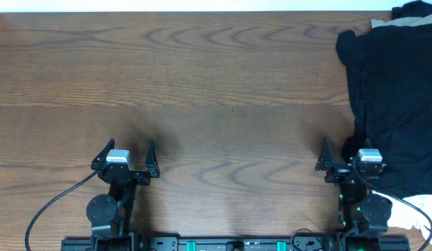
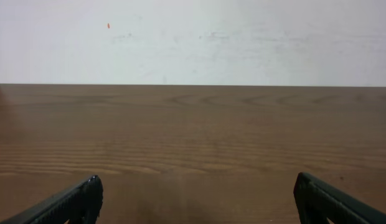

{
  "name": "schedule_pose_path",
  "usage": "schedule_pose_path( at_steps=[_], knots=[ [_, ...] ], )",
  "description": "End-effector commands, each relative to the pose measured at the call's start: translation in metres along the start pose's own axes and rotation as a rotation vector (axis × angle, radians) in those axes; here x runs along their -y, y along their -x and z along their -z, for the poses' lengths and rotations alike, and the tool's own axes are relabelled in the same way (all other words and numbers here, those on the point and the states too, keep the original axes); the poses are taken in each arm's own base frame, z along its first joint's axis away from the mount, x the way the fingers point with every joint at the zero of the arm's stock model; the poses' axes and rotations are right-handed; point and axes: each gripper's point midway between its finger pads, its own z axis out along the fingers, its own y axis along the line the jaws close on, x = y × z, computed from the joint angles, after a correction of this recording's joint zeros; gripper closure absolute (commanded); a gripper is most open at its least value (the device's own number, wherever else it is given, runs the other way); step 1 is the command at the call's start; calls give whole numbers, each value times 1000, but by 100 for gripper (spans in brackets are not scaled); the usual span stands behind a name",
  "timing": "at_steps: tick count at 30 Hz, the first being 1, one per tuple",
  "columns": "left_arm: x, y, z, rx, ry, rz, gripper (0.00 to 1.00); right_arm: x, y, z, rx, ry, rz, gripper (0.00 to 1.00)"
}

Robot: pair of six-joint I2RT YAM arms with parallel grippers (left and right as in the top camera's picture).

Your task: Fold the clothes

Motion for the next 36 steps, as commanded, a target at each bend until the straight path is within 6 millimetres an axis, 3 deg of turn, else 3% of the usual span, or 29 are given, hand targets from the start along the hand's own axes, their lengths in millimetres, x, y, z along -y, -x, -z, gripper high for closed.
schedule_pose_path(
  at_steps=[1, 6, 10, 15, 19, 24, 27, 32, 36],
  knots=[
    [0, -15, -1, -45, -1, 8, 2, -6, 0, 0, 1, 27, 13, 1],
    [0, -14, -1, -40, -3, 13, 2, -9, 1, 0, 5, 46, 0, 1],
    [0, -14, -1, -41, 1, 147, 2, -11, 1, 1, 5, 58, -70, 1],
    [6, -10, 0, -39, -33, 169, 2, -10, 0, 1, -11, 47, -69, 1],
    [15, 5, 5, -37, -78, 208, 2, -1, 7, 6, -55, -8, -69, 1],
    [21, 38, 14, -66, -92, 248, 2, 11, 42, 18, -108, -89, -65, 1],
    [22, 51, 17, -142, -80, 255, 2, 10, 52, 18, -212, -99, -60, 1],
    [21, 44, 12, -353, -55, 254, 2, 20, 33, 9, -488, -170, -34, 1],
    [19, 42, 2, -497, -36, 285, 2, 17, 26, -3, -668, -160, -26, 1]
  ],
)
